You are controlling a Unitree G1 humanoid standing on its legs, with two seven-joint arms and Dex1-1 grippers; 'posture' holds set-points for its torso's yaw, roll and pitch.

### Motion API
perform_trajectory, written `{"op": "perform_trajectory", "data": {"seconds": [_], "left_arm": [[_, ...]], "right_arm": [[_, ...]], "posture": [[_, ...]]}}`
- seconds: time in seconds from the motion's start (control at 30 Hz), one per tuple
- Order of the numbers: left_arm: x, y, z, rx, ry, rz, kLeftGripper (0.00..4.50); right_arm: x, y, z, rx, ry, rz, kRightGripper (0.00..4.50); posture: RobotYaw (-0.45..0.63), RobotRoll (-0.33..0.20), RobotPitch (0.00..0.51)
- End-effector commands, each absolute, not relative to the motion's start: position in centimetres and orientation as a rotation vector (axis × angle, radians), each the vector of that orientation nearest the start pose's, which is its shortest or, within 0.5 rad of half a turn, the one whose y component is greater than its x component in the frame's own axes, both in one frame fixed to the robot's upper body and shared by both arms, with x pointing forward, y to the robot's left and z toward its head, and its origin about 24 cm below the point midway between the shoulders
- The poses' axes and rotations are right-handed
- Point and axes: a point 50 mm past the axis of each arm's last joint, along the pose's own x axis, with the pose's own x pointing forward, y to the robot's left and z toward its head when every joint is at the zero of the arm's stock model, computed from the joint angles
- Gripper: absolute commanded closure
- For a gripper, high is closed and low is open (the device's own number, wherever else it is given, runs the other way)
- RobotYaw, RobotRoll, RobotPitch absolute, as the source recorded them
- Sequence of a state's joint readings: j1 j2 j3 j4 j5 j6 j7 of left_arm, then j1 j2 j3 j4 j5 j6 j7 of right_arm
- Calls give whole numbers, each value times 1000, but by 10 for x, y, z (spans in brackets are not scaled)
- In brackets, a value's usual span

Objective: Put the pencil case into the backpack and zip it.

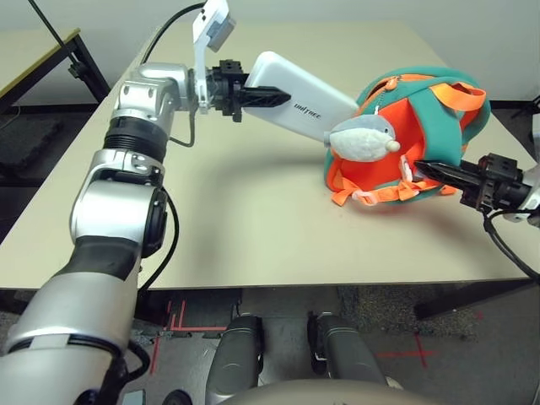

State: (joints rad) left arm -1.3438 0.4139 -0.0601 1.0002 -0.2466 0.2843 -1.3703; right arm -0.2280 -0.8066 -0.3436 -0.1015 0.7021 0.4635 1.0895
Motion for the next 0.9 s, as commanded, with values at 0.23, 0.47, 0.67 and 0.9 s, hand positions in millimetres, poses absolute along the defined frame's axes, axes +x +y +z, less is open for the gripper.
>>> {"op": "perform_trajectory", "data": {"seconds": [0.23,0.47,0.67,0.9], "left_arm": [[381,117,282,209,11,-1444,3166],[374,127,297,236,-13,-1456,3167],[371,125,303,230,-49,-1453,3167],[377,99,278,134,-60,-1477,3167]], "right_arm": [[246,-266,197,-103,-50,944,4481],[246,-265,197,-102,-49,941,4481],[251,-262,194,-94,-54,953,4481],[252,-260,193,-93,-58,952,4481]], "posture": [[7,0,60],[26,0,62],[35,0,63],[18,0,60]]}}
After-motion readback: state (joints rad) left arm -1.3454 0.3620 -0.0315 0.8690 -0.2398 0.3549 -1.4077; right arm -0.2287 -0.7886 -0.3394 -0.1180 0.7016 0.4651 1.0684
